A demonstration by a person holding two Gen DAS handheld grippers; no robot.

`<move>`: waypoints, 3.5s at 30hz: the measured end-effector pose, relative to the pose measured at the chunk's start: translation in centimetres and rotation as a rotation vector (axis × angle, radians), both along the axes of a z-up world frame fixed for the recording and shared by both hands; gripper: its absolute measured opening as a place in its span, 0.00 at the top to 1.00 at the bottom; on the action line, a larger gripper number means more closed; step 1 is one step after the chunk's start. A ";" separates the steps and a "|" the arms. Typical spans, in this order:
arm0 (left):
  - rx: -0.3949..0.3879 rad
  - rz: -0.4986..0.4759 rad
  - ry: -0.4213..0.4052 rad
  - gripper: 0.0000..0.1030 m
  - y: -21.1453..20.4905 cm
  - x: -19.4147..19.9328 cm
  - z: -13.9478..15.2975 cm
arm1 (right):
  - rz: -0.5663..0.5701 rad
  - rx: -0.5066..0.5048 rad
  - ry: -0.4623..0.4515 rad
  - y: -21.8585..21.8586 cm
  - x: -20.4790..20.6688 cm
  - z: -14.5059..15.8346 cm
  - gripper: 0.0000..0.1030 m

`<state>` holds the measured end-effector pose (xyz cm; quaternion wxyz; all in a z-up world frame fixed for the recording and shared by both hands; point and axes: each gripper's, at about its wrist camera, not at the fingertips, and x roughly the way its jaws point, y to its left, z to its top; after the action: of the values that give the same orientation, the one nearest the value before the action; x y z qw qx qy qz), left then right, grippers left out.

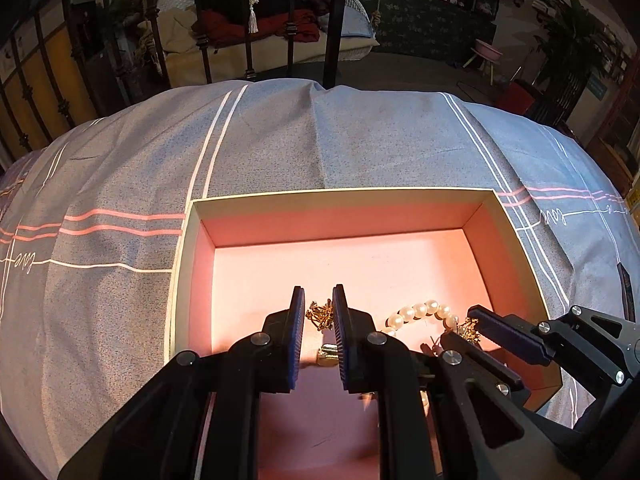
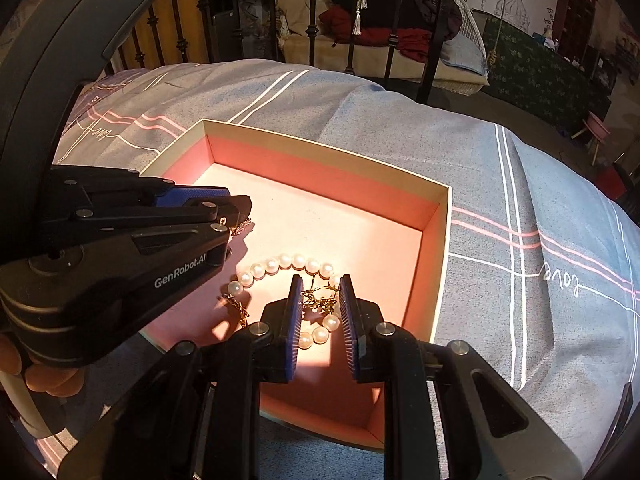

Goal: Organize jewelry
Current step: 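Carry both held pieces into the box and open both tools, then grasp the tan-strap watch with the right tool, then lower the watch into the box and open the right tool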

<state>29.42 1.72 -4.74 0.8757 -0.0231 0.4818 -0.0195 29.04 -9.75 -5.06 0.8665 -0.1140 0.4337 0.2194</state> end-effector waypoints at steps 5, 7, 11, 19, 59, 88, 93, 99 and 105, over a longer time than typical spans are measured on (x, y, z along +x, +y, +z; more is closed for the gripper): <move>-0.001 0.011 0.004 0.84 0.2 0.0 0.0 | 0.008 0.012 0.003 0.1 -0.2 0.1 0.81; 0.005 0.012 0.005 0.82 0.2 0.0 0.0 | 0.014 0.011 0.003 0.2 -0.4 0.1 0.81; 0.017 0.011 0.004 0.76 0.1 -0.2 0.2 | 0.018 0.011 0.003 0.3 -0.8 0.1 0.81; -0.019 0.022 -0.062 0.39 1.2 -2.1 2.7 | -0.016 0.011 -0.067 -0.3 -2.5 1.9 0.33; -0.032 -0.056 -0.113 0.28 1.6 -19.9 -1.5 | 0.069 0.184 -0.192 -3.5 -18.5 0.3 0.86; 0.098 -0.122 -0.084 0.42 -1.1 -18.4 -1.9 | -0.090 0.308 -0.155 -9.4 -19.2 0.0 0.93; 0.157 -0.235 -0.089 0.84 -3.4 -18.6 -2.0 | -0.088 0.309 -0.152 -9.3 -19.2 -0.1 0.93; 0.094 -0.235 -0.100 0.94 -2.9 -18.7 -1.6 | -0.091 0.312 -0.152 -9.5 -19.3 -0.1 0.93; 0.004 -0.171 -0.157 0.95 -1.4 -19.2 0.7 | -0.086 0.319 -0.163 -9.5 -19.3 0.2 0.93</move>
<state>10.25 0.36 -4.01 0.9060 0.0215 0.4120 -0.0948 9.71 -19.21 -4.84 0.9145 0.0262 0.3260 0.2382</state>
